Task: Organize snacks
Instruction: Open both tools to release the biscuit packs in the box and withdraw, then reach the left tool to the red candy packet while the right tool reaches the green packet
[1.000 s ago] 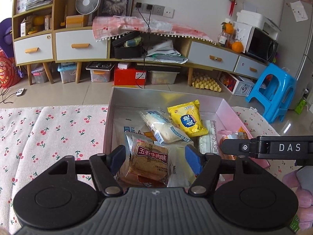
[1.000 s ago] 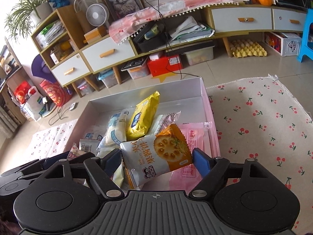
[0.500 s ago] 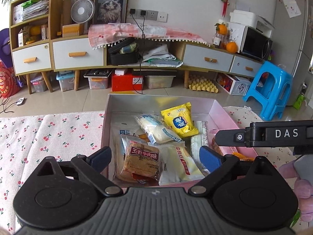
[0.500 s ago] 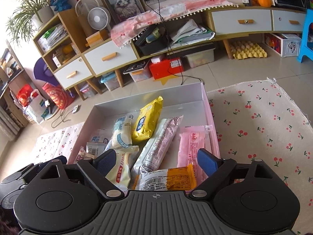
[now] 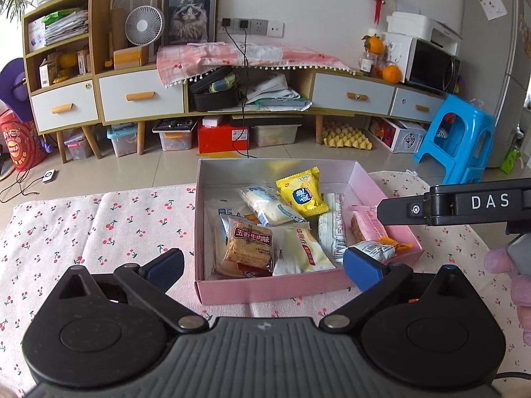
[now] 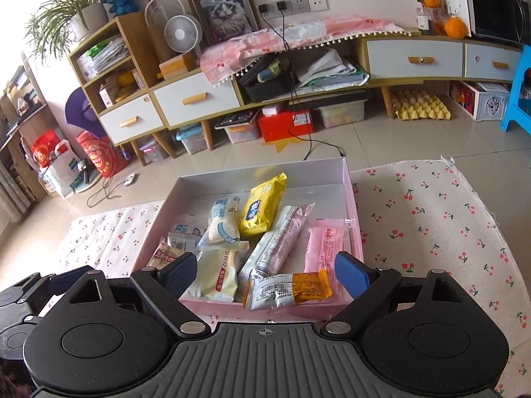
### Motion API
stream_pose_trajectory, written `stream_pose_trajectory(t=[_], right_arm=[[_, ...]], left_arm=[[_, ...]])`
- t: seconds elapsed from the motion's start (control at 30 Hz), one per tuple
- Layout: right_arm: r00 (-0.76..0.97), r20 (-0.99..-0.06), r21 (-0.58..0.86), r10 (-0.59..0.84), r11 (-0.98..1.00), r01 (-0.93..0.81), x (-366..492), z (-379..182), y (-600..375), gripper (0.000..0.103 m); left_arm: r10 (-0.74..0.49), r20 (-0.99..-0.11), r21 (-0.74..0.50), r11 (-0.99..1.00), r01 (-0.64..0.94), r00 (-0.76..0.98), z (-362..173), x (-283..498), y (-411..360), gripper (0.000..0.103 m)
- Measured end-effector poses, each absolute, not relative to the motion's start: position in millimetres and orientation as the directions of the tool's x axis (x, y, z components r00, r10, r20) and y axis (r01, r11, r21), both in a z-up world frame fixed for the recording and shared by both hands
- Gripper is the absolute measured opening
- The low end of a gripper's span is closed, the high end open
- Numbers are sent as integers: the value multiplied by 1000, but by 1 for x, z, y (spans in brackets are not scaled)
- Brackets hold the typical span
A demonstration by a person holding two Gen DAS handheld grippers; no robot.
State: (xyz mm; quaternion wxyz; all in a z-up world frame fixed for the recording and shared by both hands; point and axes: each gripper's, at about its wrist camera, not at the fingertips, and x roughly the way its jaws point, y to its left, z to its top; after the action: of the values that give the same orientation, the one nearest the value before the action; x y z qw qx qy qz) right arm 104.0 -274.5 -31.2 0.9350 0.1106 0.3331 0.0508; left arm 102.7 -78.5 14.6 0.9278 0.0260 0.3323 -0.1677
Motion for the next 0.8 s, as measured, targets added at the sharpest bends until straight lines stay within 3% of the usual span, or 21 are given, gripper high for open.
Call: stream_pose_trajectory(t=[0.43, 0.8], right_arm=[[772, -622, 169, 135, 985, -37, 56, -10, -271, 96], [776, -614, 118, 145, 989, -92, 22, -31, -264, 98]], left_arm=[[-261, -665, -78, 956, 282, 700, 24, 71, -66, 102], [-274, -688, -129, 958, 258, 673, 11, 50, -51, 102]])
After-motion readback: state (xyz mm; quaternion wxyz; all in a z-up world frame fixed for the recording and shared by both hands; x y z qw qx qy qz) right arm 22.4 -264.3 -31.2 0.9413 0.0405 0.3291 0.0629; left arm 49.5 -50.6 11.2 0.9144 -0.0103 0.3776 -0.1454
